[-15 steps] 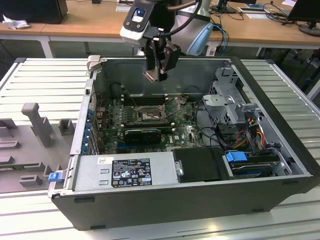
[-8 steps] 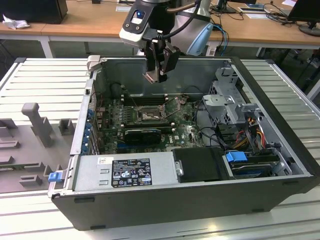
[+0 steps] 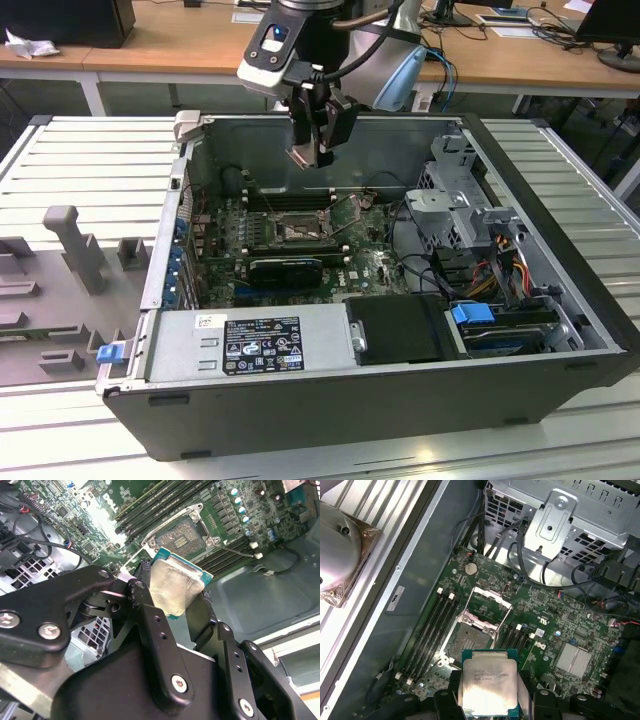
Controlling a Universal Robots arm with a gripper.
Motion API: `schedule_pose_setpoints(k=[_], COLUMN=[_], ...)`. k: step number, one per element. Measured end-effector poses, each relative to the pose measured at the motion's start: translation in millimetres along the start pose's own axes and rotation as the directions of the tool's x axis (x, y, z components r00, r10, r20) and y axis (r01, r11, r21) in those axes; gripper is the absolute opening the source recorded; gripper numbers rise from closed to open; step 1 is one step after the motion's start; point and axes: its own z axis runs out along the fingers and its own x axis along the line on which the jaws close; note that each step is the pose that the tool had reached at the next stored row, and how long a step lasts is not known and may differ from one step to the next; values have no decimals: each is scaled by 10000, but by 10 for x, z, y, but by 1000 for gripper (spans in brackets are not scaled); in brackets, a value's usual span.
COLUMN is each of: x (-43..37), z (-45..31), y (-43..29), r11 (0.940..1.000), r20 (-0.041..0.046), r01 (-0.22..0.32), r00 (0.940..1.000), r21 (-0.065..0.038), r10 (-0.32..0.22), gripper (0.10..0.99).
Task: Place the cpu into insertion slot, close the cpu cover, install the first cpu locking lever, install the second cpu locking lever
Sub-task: 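Place the cpu into insertion slot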
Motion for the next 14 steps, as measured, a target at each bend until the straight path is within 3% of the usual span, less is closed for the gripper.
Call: schedule_pose_setpoints(k=[14], x=[-1], z=[45], y=[-4], r11=[9997], r20=[22], r01=[-254], r00=[9997], r21=[-6], r10=[254], gripper=[525])
